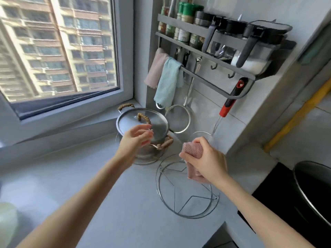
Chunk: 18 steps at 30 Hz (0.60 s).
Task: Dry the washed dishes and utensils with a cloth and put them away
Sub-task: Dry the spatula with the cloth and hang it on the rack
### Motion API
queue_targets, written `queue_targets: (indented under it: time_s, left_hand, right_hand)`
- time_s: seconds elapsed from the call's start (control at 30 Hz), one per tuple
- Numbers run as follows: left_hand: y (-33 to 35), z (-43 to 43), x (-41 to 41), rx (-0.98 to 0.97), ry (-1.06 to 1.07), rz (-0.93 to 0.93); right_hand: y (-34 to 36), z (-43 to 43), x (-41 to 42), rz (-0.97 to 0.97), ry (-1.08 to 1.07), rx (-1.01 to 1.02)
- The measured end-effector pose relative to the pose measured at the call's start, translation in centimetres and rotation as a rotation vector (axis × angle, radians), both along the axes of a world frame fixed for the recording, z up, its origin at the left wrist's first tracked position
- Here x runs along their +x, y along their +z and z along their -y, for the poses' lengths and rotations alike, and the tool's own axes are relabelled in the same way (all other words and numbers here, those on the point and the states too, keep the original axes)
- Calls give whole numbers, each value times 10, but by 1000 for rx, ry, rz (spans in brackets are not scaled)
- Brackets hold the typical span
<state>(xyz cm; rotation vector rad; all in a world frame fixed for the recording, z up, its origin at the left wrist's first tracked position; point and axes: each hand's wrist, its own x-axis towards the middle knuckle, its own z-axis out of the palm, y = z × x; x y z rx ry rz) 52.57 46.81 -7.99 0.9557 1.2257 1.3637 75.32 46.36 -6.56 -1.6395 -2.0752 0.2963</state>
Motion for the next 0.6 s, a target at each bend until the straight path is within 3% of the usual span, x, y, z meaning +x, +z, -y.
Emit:
queue_targets:
  time_s: [0.23, 0.43, 0.5, 0.6]
  left_hand:
    - [-15, 154, -110, -178, 435, -212]
    - [-41, 308, -145, -507, 905, -521]
    - [-58, 341, -140, -631, 906, -667]
    - [-91, 368, -136, -709, 745, -948]
  right_hand:
    - [-39, 36, -116, -31, 462, -120]
    - [-66, 103, -193, -8, 792, -204]
    - [-74, 122, -204, -16, 856, -227]
    - [-82, 140, -211, 27, 892, -253]
